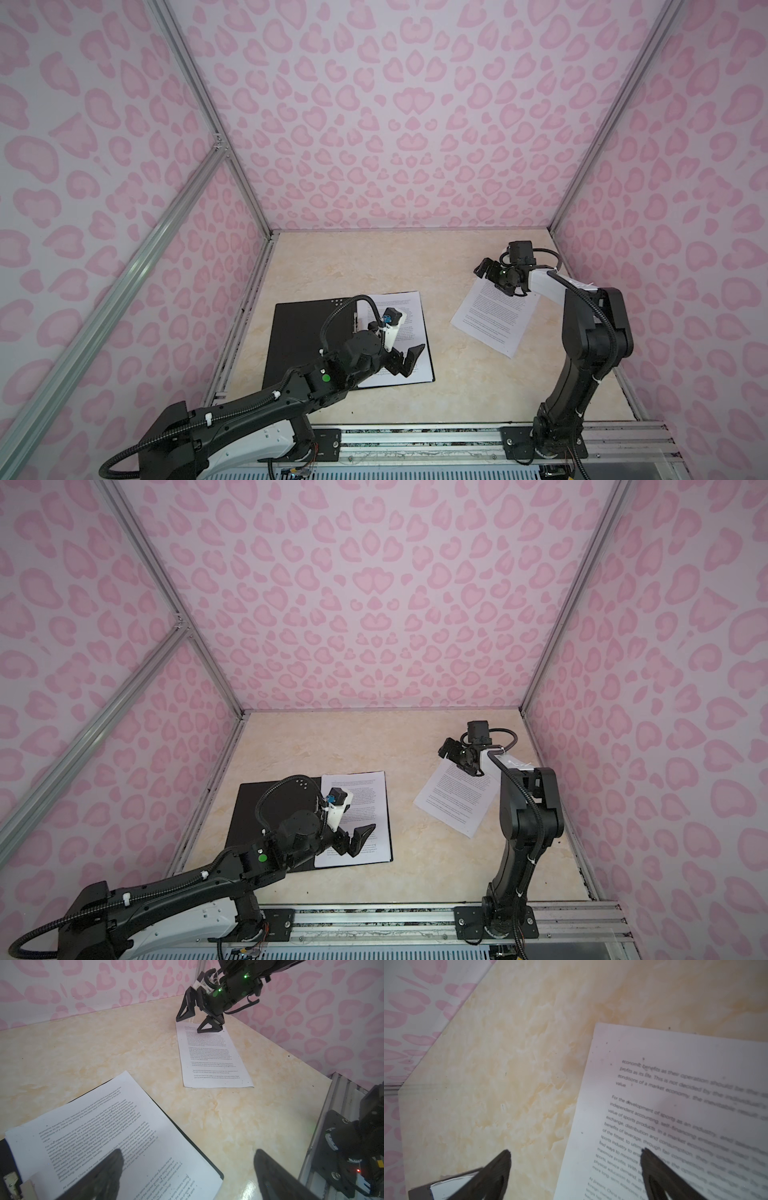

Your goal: Put the files into the folder

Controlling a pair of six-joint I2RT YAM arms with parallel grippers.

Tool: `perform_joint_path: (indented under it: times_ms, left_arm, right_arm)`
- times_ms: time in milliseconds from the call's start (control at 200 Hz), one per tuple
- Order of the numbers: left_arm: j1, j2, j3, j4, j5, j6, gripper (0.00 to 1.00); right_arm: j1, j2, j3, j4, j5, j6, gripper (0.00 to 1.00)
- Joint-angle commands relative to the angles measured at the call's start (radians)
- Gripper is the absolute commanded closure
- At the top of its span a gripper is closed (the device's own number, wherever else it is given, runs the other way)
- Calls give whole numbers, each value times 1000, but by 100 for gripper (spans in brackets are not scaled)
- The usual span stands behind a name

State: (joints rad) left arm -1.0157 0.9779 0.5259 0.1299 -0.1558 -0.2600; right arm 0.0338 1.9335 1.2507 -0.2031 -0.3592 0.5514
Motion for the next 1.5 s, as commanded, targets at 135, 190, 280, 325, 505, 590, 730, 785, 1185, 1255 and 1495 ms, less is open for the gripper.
perform_joint_path:
  times_ms: [135, 190, 280, 325, 505, 590, 730, 785, 1185, 1255, 1495]
  left_arm:
    - [2, 21, 21, 9, 34, 13, 1]
    - [2, 24, 22, 10, 37, 13, 1]
    - [2, 34, 24, 11, 37, 12, 1]
    - [2, 42, 28, 11, 40, 13, 1]
    - [1, 89, 41, 26, 83, -6, 1]
    - [0, 133, 61, 30, 138, -18, 2]
    - [-7, 237, 117, 39, 241, -46, 2]
    - [-21, 291, 149, 41, 267, -68, 2]
    - [-192, 838, 624, -97, 470, -195, 5]
    - [-206, 918, 701, -116, 491, -205, 5]
    - [-206, 1118, 855, -151, 534, -252, 5]
  right_arm:
    - [15, 64, -15, -19, -3, -23, 3]
    - [20, 53, -53, 0, -7, -7, 3]
    - [28, 10, -153, 58, 6, 48, 3]
    - [33, -15, -216, 112, -12, 68, 3]
    - [96, -141, -445, 267, -13, 167, 3]
    - [131, -214, -532, 309, 6, 219, 3]
    - [209, -362, -632, 321, 65, 281, 3]
    - [206, -418, -645, 309, 71, 281, 3]
    - [-136, -486, -550, 235, -82, 139, 3]
    - [-172, -498, -576, 272, -101, 143, 3]
    - [-220, -482, -558, 259, -83, 122, 3]
